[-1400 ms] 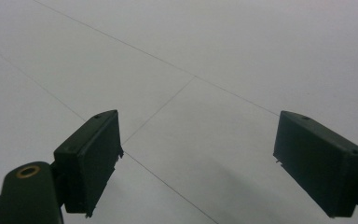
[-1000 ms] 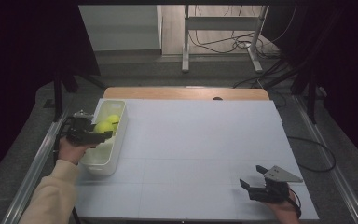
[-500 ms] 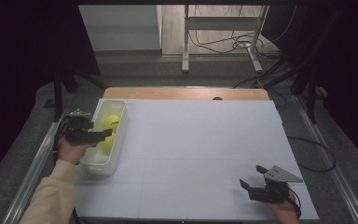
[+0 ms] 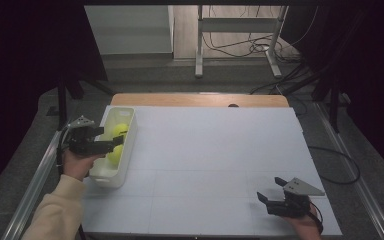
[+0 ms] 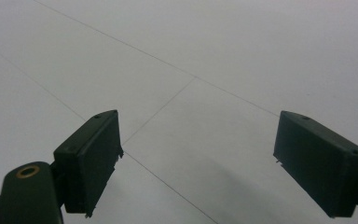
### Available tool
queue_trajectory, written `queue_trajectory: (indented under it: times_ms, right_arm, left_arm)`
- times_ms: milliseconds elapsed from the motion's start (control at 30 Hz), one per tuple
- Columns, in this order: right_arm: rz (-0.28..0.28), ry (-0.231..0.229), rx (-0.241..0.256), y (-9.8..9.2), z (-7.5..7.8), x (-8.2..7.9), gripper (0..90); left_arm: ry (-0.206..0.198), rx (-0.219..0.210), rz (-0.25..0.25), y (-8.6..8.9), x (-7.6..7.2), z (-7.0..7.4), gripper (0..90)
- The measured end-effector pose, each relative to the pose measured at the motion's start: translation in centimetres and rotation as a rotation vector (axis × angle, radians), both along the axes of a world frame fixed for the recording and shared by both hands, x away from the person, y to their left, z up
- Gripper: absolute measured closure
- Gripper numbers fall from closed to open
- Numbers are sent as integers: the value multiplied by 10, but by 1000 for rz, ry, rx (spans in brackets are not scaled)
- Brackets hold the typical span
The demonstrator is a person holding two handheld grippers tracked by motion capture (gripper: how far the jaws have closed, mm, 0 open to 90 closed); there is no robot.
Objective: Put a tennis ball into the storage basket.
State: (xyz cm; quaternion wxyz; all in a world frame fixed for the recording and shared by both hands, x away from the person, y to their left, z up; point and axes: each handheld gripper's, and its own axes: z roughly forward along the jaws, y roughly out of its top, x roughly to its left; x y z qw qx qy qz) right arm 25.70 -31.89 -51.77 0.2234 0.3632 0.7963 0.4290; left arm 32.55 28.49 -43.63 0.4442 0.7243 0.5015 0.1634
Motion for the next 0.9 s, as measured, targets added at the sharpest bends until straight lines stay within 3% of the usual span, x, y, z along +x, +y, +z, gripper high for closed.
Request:
queue_trajectory:
  times_ms: [333, 700, 900]
  right_arm:
    - [2, -2, 2, 0, 0, -1, 154]
    - [2, -6, 4, 0, 1, -1, 154]
    - [1, -7, 7, 0, 1, -1, 154]
  left_arm:
    - [-70, -12, -83, -26, -13, 10, 90]
    - [-100, -31, -128, -47, -26, 4, 100]
    - [-101, -43, -183, -59, -33, -4, 102]
